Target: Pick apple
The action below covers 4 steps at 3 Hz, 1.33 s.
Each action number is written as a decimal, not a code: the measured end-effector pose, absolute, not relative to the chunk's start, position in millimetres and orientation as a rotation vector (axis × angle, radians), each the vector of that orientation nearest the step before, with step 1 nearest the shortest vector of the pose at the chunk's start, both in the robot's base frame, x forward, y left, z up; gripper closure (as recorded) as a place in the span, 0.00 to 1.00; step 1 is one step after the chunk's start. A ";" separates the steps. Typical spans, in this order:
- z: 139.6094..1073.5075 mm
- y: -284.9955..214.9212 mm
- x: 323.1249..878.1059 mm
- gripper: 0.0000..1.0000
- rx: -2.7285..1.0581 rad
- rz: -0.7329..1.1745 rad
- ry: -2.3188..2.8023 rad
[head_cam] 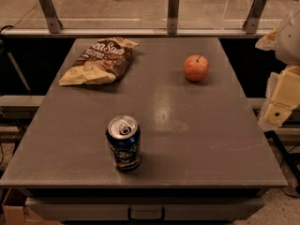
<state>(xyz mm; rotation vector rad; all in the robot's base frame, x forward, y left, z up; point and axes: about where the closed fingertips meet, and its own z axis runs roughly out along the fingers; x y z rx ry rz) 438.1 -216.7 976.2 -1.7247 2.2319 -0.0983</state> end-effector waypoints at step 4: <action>888.8 -188.8 543.5 0.00 -1.624 0.081 2.122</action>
Offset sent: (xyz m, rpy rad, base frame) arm 0.0586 -0.0023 -0.0592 0.1413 0.0275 -0.0067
